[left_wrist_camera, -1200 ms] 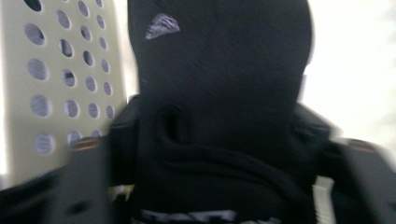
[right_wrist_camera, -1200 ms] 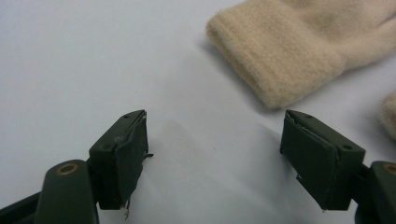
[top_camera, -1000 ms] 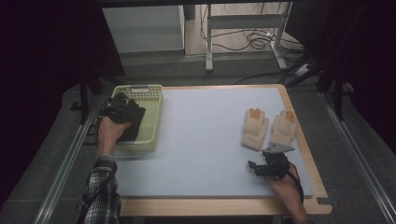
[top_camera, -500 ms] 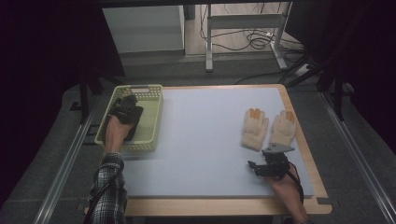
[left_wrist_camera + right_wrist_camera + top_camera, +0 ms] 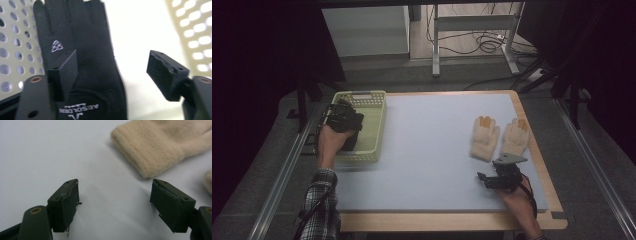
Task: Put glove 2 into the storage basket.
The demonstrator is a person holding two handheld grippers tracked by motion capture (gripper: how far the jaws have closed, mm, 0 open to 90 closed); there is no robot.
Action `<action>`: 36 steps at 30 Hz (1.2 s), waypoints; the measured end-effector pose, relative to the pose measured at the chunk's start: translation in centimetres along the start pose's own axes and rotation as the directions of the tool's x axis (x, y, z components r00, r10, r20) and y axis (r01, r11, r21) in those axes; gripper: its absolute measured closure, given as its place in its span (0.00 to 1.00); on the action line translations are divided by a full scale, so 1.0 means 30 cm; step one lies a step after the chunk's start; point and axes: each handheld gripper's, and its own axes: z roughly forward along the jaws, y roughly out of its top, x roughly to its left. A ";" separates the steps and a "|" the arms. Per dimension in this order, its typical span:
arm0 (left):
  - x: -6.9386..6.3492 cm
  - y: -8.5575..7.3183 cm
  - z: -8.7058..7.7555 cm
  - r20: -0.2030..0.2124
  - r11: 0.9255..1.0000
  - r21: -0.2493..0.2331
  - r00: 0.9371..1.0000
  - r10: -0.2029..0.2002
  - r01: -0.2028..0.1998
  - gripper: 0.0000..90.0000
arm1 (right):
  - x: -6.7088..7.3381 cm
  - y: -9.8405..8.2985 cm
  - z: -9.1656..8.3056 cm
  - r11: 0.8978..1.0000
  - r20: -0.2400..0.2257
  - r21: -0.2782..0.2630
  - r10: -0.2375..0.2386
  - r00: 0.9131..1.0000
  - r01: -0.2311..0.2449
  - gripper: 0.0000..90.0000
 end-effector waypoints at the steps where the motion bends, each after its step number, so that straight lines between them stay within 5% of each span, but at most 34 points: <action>1: -0.012 -0.008 -0.017 0.051 0.999 -0.032 0.999 -0.003 0.005 0.23 | 0.000 0.000 0.000 1.000 0.000 0.000 0.000 1.000 0.000 0.25; 6: -0.055 -0.027 -0.052 0.118 0.995 -0.093 0.993 0.029 -0.018 0.17 | 0.000 0.000 -0.001 1.000 0.000 0.002 -0.001 1.000 0.001 0.25; 13: -0.145 -0.056 -0.112 0.203 0.979 -0.193 0.973 0.113 -0.073 0.07 | 0.000 0.000 -0.001 1.000 0.001 0.002 -0.001 1.000 0.001 0.25; 21: -0.289 -0.112 -0.154 0.236 0.936 -0.314 0.942 0.239 -0.159 0.01 | 0.000 0.000 -0.001 1.000 0.001 0.004 0.000 1.000 0.000 0.25; 22: -0.327 -0.135 -0.160 0.255 0.922 -0.345 0.929 0.270 -0.174 0.01 | 0.000 0.000 -0.001 1.000 0.001 0.004 0.000 1.000 0.000 0.25; 23: -0.327 -0.135 -0.160 0.255 0.922 -0.345 0.929 0.270 -0.174 0.01 | 0.000 0.000 -0.001 1.000 0.001 0.004 0.000 1.000 0.000 0.25; 24: -0.347 -0.148 -0.162 0.264 0.915 -0.360 0.921 0.286 -0.181 0.01 | 0.000 0.000 -0.001 1.000 0.001 0.004 0.000 1.000 0.000 0.25; 25: -0.388 -0.174 -0.160 0.277 0.903 -0.380 0.907 0.318 -0.201 0.01 | 0.000 0.000 -0.001 1.000 0.000 0.003 0.001 1.000 -0.001 0.25; 26: -0.388 -0.174 -0.160 0.277 0.903 -0.380 0.907 0.318 -0.201 0.01 | 0.000 0.000 -0.001 1.000 0.000 0.003 0.001 1.000 -0.001 0.25; 29: -0.462 -0.222 -0.147 0.268 0.882 -0.392 0.885 0.381 -0.261 0.01 | 0.000 0.000 -0.001 1.000 0.001 0.003 0.001 1.000 -0.001 0.25; 32: -0.508 -0.259 -0.135 0.277 0.872 -0.399 0.870 0.408 -0.283 0.01 | 0.001 0.000 -0.001 1.000 0.001 0.003 0.001 1.000 -0.001 0.25; 34: -0.550 -0.306 -0.118 0.289 0.863 -0.399 0.852 0.438 -0.309 0.01 | 0.000 0.000 -0.001 1.000 0.001 0.004 -0.001 1.000 0.001 0.25; 36: -0.561 -0.321 -0.111 0.286 0.861 -0.397 0.848 0.446 -0.319 0.01 | 0.000 0.000 -0.001 1.000 0.000 0.004 0.000 1.000 0.000 0.25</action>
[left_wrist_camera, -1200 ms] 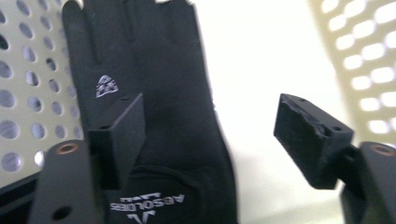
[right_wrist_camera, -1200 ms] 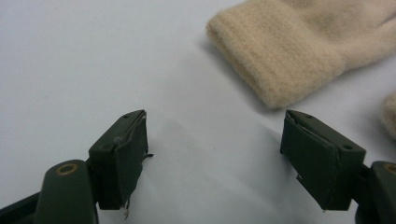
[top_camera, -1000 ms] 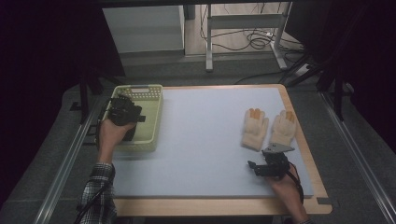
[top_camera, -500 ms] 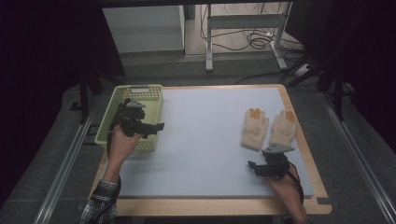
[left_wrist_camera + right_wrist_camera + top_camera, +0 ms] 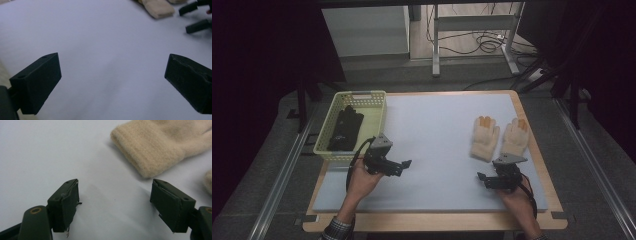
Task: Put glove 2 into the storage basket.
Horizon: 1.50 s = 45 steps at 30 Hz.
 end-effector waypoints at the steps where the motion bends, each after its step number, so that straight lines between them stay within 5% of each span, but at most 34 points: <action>1: -0.016 -0.017 0.008 0.004 1.000 0.006 1.000 0.008 -0.008 0.01 | 0.000 0.000 0.000 1.000 0.000 0.000 0.001 1.000 -0.001 0.25; 10: -0.061 -0.156 0.066 -0.017 0.995 0.091 0.999 0.051 -0.049 0.02 | 0.000 0.000 0.000 1.000 0.000 -0.001 -0.001 1.000 0.001 0.25; 15: -0.045 -0.210 0.081 -0.018 0.995 0.101 1.000 0.009 -0.008 0.02 | 0.000 0.000 0.000 1.000 0.001 -0.001 -0.001 1.000 0.001 0.25; 23: -0.043 -0.216 0.096 -0.052 0.990 0.143 0.999 0.004 0.003 0.02 | 0.000 0.000 0.000 1.000 0.000 -0.001 0.001 1.000 -0.001 0.25; 36: -0.042 -0.219 0.096 -0.053 0.990 0.139 0.999 0.001 0.006 0.02 | 0.000 0.001 -0.001 1.000 -0.001 -0.001 0.003 1.000 -0.003 0.26; 45: -0.042 -0.219 0.096 -0.053 0.990 0.138 0.999 0.000 0.007 0.02 | -0.020 0.038 -0.049 0.998 -0.028 -0.054 0.038 0.999 -0.040 0.50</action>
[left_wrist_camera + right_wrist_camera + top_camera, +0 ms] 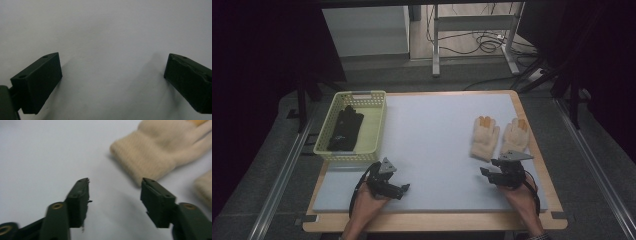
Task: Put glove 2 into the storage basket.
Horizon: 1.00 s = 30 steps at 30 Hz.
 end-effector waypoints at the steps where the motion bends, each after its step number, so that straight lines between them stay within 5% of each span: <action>1: 0.000 0.000 0.000 0.000 1.000 0.000 1.000 0.000 0.000 0.02 | -0.003 0.009 -0.004 1.000 0.007 0.000 -0.005 1.000 0.005 0.53; 9: 0.000 0.000 0.000 0.000 1.000 -0.001 1.000 -0.001 0.001 0.02 | -0.076 0.113 0.021 1.000 0.045 0.000 -0.002 0.999 0.002 0.54; 14: 0.000 0.000 0.000 -0.001 1.000 -0.001 1.000 -0.002 0.002 0.02 | -0.148 0.192 0.121 1.000 0.078 -0.002 0.000 0.997 0.000 0.28; 21: 0.000 0.000 0.000 -0.001 1.000 -0.002 1.000 -0.002 0.002 0.02 | -0.194 0.242 0.228 1.000 0.101 0.029 -0.016 0.995 0.013 0.21; 25: 0.000 0.000 0.000 0.000 1.000 -0.002 1.000 -0.002 0.002 0.02 | -0.204 0.243 0.297 0.992 0.120 0.117 -0.052 0.991 0.037 0.25; 26: 0.000 0.000 0.000 0.000 1.000 -0.002 1.000 -0.002 0.002 0.02 | -0.208 0.234 0.314 0.993 0.096 0.122 -0.010 0.995 -0.002 0.37; 30: 0.000 0.000 0.000 0.000 1.000 -0.002 1.000 -0.002 0.002 0.02 | -0.198 0.227 0.312 0.994 0.099 0.103 0.024 0.995 -0.035 0.51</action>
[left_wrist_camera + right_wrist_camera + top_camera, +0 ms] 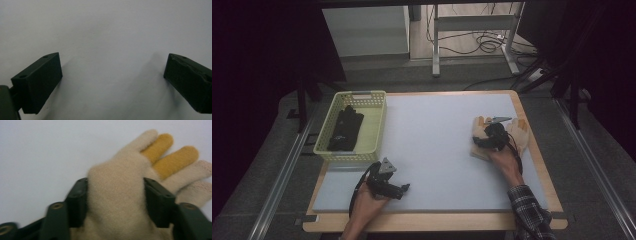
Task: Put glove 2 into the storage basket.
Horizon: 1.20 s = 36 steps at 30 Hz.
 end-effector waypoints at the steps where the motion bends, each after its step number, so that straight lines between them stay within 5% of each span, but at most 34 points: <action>1: 0.000 0.000 0.000 0.000 1.000 0.000 1.000 0.000 0.000 0.02 | 0.003 -0.001 -0.004 1.000 0.001 0.003 0.012 1.000 -0.012 0.55; 8: 0.000 0.000 0.000 0.000 1.000 0.000 1.000 -0.001 0.001 0.02 | 0.028 0.014 -0.071 0.999 -0.033 -0.011 0.032 0.999 -0.032 0.59; 12: 0.000 0.000 0.000 -0.001 1.000 0.001 1.000 -0.001 0.001 0.02 | 0.114 0.033 -0.176 0.998 -0.091 -0.066 -0.007 0.996 0.001 0.58; 14: 0.000 0.000 0.000 -0.001 1.000 0.001 1.000 -0.001 0.001 0.02 | 0.131 0.035 -0.189 0.997 -0.103 -0.075 -0.014 0.995 0.007 0.57; 17: 0.000 0.000 0.000 -0.001 1.000 0.000 1.000 0.000 0.000 0.02 | 0.216 0.039 -0.224 0.995 -0.146 -0.093 -0.048 0.988 0.034 0.56; 22: 0.000 0.000 0.000 -0.001 1.000 0.000 1.000 0.000 0.000 0.02 | 0.371 0.025 -0.190 0.992 -0.188 -0.083 -0.114 0.976 0.100 0.54; 28: 0.000 0.000 0.000 -0.001 1.000 -0.001 1.000 0.000 0.000 0.03 | 0.455 -0.021 -0.110 0.993 -0.202 -0.063 -0.110 0.973 0.099 0.49; 30: 0.000 0.000 0.000 -0.001 1.000 0.000 1.000 -0.001 0.001 0.03 | 0.496 -0.050 -0.072 0.992 -0.226 -0.045 -0.129 0.966 0.122 0.38; 34: 0.000 0.000 0.000 -0.001 1.000 0.000 1.000 0.001 -0.001 0.02 | 0.515 -0.048 -0.092 0.981 -0.230 -0.063 -0.191 0.954 0.181 0.33; 36: 0.001 0.000 -0.001 -0.001 1.000 0.000 1.000 0.002 -0.002 0.02 | 0.483 -0.031 -0.144 0.981 -0.243 -0.096 -0.187 0.952 0.169 0.32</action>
